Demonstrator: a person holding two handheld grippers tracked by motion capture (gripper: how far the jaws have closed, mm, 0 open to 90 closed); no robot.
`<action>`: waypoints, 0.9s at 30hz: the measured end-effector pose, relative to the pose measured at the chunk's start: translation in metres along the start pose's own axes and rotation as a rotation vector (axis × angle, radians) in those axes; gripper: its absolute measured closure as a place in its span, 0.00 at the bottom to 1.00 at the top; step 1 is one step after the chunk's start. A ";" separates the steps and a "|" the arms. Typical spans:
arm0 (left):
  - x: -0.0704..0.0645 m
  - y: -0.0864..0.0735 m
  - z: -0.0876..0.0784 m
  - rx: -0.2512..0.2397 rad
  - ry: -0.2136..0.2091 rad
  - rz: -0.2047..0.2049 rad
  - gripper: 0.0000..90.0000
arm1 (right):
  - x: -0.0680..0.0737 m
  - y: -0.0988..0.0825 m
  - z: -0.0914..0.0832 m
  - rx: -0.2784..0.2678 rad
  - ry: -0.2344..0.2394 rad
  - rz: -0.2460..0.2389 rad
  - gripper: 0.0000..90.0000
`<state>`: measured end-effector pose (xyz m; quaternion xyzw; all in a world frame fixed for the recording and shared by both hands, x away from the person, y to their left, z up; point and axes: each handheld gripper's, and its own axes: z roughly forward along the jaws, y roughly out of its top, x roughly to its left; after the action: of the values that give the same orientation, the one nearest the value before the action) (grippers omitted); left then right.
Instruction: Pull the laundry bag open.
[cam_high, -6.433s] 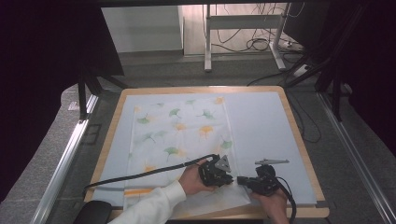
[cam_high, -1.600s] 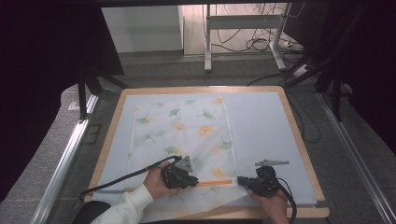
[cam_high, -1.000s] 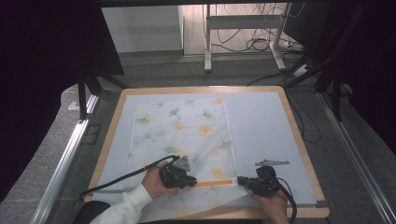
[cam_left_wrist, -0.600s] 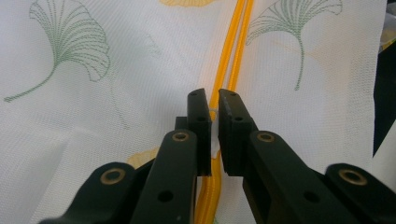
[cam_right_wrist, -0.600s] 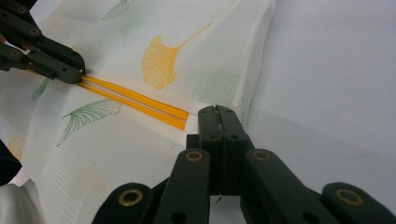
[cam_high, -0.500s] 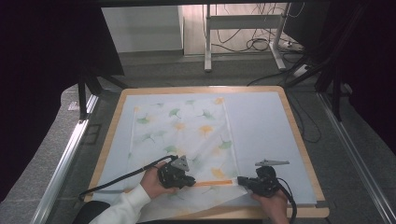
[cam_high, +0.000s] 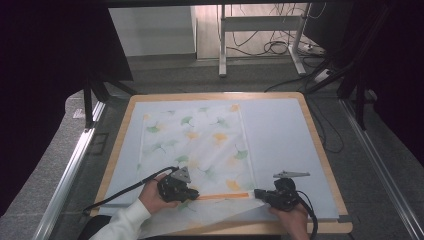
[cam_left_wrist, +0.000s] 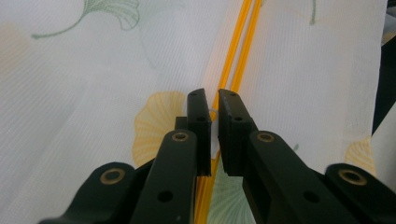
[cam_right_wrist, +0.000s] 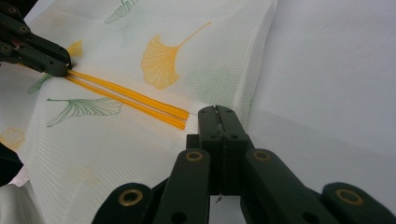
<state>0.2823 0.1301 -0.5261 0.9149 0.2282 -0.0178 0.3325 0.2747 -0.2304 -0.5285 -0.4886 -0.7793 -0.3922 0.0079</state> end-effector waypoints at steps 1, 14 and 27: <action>0.000 -0.001 -0.001 0.002 0.002 0.007 0.94 | 0.000 0.000 0.000 0.000 0.000 0.000 0.99; 0.001 -0.014 -0.010 0.002 0.023 -0.008 0.94 | 0.000 0.000 0.000 0.001 -0.003 -0.002 0.99; 0.004 -0.026 -0.020 -0.002 0.037 -0.031 0.94 | 0.000 0.000 0.000 0.001 0.001 -0.002 0.99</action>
<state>0.2725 0.1619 -0.5273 0.9111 0.2485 -0.0058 0.3288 0.2748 -0.2304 -0.5284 -0.4875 -0.7801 -0.3920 0.0084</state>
